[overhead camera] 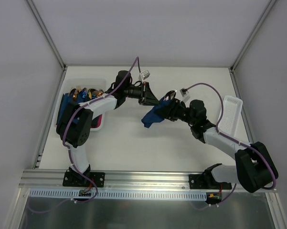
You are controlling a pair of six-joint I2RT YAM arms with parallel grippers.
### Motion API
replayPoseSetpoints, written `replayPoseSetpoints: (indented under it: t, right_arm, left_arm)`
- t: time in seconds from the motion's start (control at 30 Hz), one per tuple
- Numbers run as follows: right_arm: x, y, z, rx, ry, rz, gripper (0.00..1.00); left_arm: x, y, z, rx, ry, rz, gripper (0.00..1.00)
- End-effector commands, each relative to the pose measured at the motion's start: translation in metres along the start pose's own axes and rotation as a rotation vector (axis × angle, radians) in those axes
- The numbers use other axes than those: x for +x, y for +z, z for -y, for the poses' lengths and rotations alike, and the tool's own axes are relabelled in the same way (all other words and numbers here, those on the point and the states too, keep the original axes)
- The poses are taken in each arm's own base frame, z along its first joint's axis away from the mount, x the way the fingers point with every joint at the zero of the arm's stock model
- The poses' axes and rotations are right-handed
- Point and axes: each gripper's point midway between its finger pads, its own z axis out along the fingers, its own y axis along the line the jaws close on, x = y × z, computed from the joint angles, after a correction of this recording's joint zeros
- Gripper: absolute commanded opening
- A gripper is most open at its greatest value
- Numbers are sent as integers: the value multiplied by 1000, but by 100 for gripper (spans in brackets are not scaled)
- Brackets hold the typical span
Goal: Place the utensils on the paper napkin and roll it up
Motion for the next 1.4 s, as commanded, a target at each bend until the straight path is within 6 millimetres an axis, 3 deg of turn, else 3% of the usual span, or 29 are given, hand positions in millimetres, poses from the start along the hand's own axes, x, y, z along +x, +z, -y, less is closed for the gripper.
replayPoseSetpoints:
  t: [0.0,0.03,0.13,0.4,0.53,0.57,0.7,1.1,1.37]
  right_arm:
    - [-19,0,-26,-104,-64,74,30]
    - [-19,0,-27,-111,-69,74,16]
    - [-19,-3,-30,-118,-82,77,2]
    - [-16,-6,-41,-162,-113,50,0]
    - [-15,-9,-50,-197,-126,35,0]
    - [-15,-10,-53,-205,-126,31,0]
    - [-12,-13,-59,-228,-132,9,0]
    - [-7,-13,-72,-275,-129,-43,0]
    - [-1,-9,-76,-286,-133,-73,0]
  left_arm:
    - [-7,-12,35,60,68,46,0]
    - [-7,-12,34,59,51,50,0]
    - [-8,-13,35,69,47,61,0]
    - [-6,-17,43,101,66,38,2]
    - [1,-19,37,87,90,2,23]
    - [3,-20,36,88,100,-4,35]
    - [11,-23,40,106,164,-46,54]
    - [25,-20,46,122,297,-124,58]
    - [38,-11,50,117,328,-167,51]
